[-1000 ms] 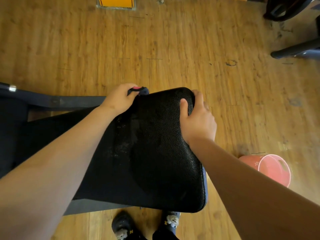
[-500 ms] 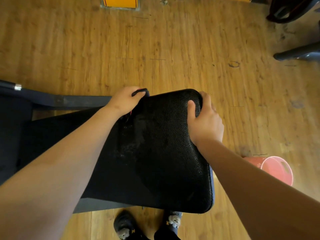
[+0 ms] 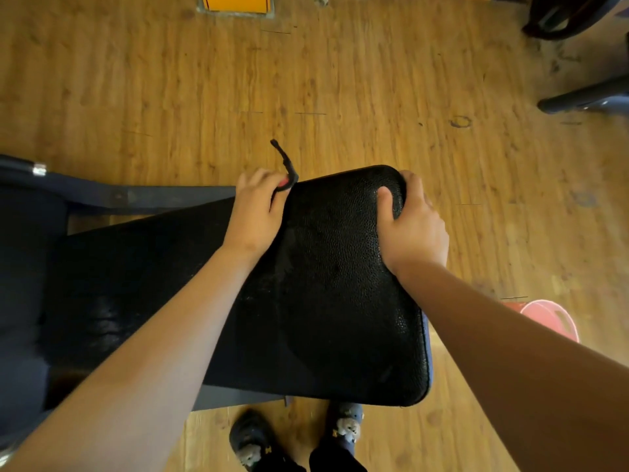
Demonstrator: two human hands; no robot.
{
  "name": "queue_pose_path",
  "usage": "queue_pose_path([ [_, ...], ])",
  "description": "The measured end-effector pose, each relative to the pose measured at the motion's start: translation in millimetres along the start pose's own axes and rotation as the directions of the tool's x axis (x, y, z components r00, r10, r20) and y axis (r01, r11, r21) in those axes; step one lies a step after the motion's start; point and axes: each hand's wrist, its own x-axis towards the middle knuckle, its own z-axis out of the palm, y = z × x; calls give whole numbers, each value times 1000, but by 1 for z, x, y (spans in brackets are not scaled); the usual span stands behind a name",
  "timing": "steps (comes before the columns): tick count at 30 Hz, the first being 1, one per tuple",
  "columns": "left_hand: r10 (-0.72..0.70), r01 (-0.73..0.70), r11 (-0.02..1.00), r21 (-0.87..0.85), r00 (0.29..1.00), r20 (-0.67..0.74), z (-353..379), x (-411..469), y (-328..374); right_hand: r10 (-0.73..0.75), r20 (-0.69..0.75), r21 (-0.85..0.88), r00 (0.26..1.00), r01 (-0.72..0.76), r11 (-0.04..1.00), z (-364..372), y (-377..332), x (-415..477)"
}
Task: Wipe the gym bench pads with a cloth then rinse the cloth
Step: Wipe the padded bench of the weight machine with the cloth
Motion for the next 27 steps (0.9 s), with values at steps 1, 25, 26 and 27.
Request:
queue_pose_path([
  [1, 2, -1, 1000, 15, 999, -55, 1, -5, 3, -1, 1, -1, 1000, 1, 1000, 0, 1, 0],
  [25, 71, -66, 983, 169, 997, -19, -1, -70, -5, -13, -6, 9, 1000, 13, 1000, 3, 2, 2],
  [26, 61, -55, 985, 161, 998, -35, 1, -72, -2, -10, -7, 11, 1000, 11, 1000, 3, 2, 2],
  [27, 69, -63, 985, 162, 997, -33, 3, -80, 2, -9, -8, 14, 1000, 9, 1000, 3, 2, 2],
])
